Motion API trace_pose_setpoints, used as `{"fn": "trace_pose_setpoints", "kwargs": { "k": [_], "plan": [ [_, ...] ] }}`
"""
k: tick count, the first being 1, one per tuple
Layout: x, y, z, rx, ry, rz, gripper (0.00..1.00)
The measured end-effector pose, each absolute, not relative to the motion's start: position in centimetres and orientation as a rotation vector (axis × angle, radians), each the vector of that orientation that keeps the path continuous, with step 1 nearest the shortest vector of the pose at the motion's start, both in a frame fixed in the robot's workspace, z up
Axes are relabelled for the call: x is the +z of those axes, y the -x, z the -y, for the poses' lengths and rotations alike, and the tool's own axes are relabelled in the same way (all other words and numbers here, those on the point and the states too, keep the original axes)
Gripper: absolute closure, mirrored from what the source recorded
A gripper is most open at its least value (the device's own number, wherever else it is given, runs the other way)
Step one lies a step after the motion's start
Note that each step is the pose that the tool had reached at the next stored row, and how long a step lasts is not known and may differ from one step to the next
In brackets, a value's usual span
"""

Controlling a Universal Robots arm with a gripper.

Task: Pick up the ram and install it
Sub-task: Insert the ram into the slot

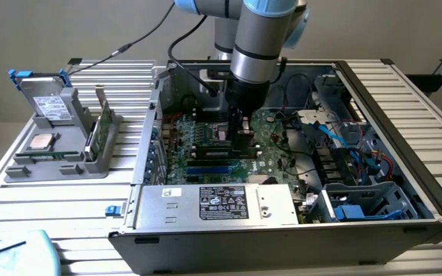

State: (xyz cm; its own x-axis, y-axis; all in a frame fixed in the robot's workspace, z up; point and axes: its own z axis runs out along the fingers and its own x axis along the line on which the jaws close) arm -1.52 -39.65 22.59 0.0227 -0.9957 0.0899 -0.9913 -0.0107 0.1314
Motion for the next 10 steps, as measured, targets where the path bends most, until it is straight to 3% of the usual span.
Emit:
{"fn": "trace_pose_setpoints", "kwargs": {
  "k": [8,10],
  "plan": [
    [24.4,1.5,39.6,-0.042,-2.127,2.093,0.42],
    [24.4,1.5,39.6,-0.042,-2.127,2.093,0.51]
  ]
}}
